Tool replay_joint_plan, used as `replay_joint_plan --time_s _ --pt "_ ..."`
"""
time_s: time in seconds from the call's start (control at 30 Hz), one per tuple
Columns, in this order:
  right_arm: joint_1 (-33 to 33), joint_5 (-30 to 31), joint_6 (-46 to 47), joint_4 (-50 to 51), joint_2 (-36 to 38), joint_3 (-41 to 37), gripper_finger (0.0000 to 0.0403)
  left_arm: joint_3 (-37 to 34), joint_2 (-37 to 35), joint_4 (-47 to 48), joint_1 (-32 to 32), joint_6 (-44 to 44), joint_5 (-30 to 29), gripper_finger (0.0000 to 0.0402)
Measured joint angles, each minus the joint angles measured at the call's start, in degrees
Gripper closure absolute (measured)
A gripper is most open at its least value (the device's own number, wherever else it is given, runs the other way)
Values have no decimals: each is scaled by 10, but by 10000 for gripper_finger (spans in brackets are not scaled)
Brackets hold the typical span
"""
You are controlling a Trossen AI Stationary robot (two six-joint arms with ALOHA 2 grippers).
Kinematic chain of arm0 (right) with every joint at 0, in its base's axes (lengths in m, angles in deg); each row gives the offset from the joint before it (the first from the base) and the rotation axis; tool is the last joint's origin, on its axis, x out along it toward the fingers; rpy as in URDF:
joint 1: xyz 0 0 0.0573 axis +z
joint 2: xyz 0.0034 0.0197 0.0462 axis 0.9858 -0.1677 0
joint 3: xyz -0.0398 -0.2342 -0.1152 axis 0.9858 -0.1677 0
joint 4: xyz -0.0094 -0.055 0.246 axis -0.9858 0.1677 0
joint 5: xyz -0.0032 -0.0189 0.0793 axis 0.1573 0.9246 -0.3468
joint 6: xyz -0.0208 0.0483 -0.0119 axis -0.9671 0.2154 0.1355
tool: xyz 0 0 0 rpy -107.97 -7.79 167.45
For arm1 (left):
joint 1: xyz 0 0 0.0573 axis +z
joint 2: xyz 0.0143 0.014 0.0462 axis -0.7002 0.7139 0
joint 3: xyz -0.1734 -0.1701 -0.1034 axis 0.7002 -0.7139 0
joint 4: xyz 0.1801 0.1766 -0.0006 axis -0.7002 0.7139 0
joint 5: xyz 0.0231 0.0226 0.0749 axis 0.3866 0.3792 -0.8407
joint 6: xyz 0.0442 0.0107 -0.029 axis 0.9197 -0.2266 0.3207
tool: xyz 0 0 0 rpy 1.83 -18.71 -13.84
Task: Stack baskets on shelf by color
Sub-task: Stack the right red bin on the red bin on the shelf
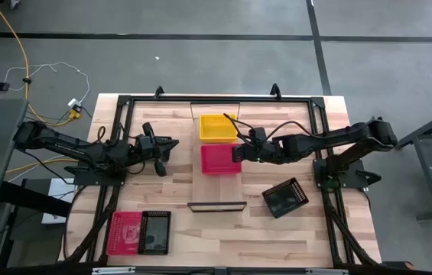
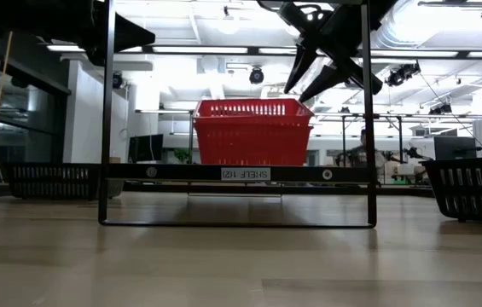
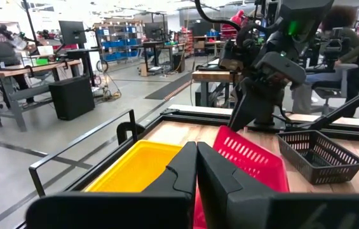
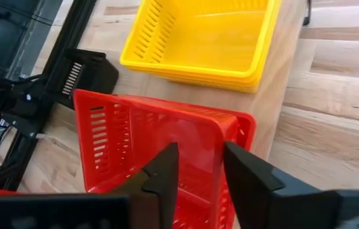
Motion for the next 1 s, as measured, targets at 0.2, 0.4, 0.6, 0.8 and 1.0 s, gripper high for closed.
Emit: replay_joint_plan --time_s 0.2,0.4,0.6,0.8,1.0 --pt "-4 -18 -48 -15 10 0 262 0 0 0 0 0 0 401" --pt "-12 -22 -137 -19 43 0 258 0 0 2 0 0 0 401" --pt "-12 -25 -237 -8 57 0 280 0 0 5 0 0 0 401" --pt "-12 -9 -318 -28 29 0 390 0 0 4 0 -1 0 401" --pt "-19 9 -384 -98 -3 0 400 0 0 4 0 -2 0 401"
